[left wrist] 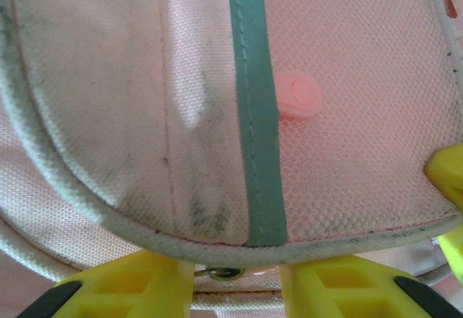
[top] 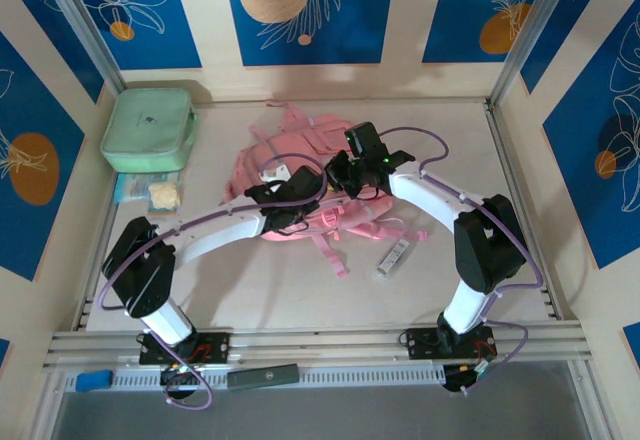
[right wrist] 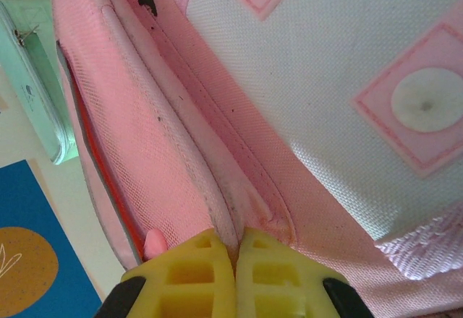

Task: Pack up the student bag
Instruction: Unzip the student bag at the center of the table.

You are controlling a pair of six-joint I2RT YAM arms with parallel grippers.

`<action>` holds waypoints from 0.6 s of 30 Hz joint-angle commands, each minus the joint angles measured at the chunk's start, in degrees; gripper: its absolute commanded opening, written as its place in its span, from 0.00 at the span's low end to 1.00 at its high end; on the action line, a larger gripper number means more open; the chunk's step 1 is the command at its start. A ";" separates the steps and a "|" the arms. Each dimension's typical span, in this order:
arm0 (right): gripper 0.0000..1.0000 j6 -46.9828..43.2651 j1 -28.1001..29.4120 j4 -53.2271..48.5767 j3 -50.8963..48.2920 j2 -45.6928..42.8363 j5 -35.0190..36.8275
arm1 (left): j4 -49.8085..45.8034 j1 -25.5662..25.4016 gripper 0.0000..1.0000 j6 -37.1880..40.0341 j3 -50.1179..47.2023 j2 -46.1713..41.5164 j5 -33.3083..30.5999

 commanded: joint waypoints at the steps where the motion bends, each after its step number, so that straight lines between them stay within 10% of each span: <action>1: 0.00 0.05 0.39 1.21 2.42 -0.94 -1.84 | 3.22 1.67 0.32 1.05 2.15 2.43 -2.28; 18: 0.00 -4.72 -3.26 -1.12 2.67 -1.97 -3.51 | 1.71 4.43 0.00 18.14 -5.50 -10.07 0.82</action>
